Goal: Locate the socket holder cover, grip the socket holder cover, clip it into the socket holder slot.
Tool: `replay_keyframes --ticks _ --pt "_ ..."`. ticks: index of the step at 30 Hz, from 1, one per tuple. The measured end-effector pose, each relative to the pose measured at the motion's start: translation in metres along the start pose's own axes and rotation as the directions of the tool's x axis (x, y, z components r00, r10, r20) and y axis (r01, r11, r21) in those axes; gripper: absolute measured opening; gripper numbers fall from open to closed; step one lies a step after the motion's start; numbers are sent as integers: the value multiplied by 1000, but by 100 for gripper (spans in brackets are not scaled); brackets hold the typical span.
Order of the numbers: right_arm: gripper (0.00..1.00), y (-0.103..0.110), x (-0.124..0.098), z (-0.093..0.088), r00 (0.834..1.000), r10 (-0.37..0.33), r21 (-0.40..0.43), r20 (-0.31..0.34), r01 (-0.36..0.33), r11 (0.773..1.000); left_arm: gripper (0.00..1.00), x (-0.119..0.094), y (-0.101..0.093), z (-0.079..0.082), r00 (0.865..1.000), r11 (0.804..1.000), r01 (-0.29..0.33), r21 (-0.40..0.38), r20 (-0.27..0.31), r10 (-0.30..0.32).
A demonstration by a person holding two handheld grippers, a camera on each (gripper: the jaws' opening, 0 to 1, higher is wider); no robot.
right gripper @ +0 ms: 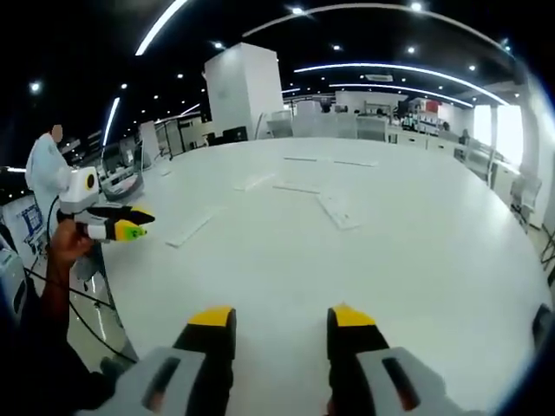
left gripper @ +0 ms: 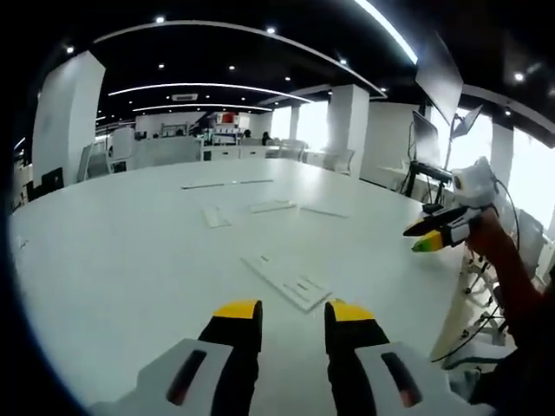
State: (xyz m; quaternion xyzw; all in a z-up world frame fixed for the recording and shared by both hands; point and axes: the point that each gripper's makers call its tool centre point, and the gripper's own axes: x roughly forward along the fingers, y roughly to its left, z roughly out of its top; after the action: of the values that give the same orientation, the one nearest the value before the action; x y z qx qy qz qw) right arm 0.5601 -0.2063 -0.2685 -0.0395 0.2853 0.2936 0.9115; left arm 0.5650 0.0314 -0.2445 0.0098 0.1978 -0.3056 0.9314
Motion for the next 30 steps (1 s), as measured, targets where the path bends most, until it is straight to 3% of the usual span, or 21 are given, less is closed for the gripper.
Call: replay_keyframes --ticks 15,30 --pt "43 0 7 -2 999 6 -29 -35 -7 1000 29 1 2 -7 1000 1000 -11 -8 -16 11" --pt "42 -10 15 9 998 -1 -76 -65 -4 997 29 21 -13 9 1000 998 7 64 2 -7"
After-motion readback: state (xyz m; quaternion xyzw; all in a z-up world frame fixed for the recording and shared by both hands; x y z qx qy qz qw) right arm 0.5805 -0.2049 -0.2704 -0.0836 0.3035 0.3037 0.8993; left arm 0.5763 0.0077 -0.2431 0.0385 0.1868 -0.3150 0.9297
